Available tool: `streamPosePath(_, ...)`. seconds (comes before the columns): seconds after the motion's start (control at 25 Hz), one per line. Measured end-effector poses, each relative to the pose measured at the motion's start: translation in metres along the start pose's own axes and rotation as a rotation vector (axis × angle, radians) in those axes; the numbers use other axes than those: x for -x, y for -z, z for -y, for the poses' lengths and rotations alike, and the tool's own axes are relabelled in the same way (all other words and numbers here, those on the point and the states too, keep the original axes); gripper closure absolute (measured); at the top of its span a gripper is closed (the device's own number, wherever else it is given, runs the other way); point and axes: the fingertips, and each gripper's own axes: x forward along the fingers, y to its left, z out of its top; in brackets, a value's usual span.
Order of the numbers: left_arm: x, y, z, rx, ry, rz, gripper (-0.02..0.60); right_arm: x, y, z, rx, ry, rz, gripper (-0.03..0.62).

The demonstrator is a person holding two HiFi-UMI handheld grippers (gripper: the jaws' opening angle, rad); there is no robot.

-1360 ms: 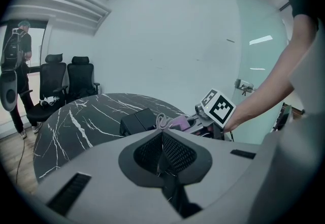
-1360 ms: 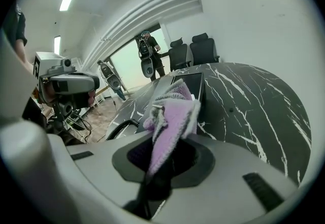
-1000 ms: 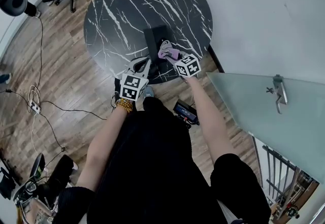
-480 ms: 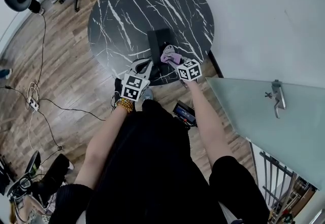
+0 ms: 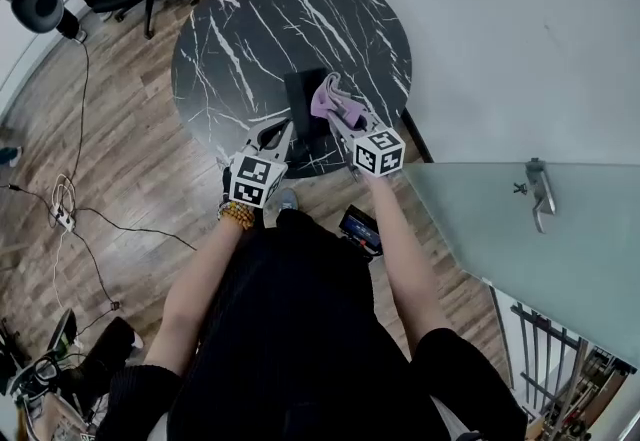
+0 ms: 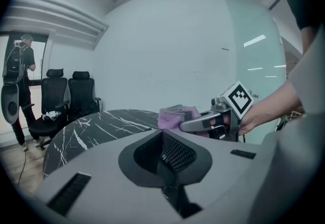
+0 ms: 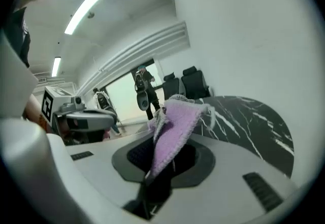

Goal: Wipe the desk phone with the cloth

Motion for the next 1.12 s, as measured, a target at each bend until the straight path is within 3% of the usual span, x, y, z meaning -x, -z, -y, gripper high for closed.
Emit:
streamPosePath(0.36, 0.03, -0.08, 0.006, -0.051, -0.066, 0.201, 0.568, 0.055, -0.115, -0.076, 0.163, 0.079, 0.34, 0.516)
streamPosePath(0.6, 0.048, -0.101, 0.017, -0.063, -0.105, 0.279, 0.568, 0.095, -0.142, -0.104, 0.128, 0.175, 0.519, 0.516)
streamPosePath(1.12, 0.06, -0.092, 0.024, -0.062, -0.138, 0.279, 0.568, 0.08, -0.117, -0.135, 0.212, 0.148, 0.447, 0.516)
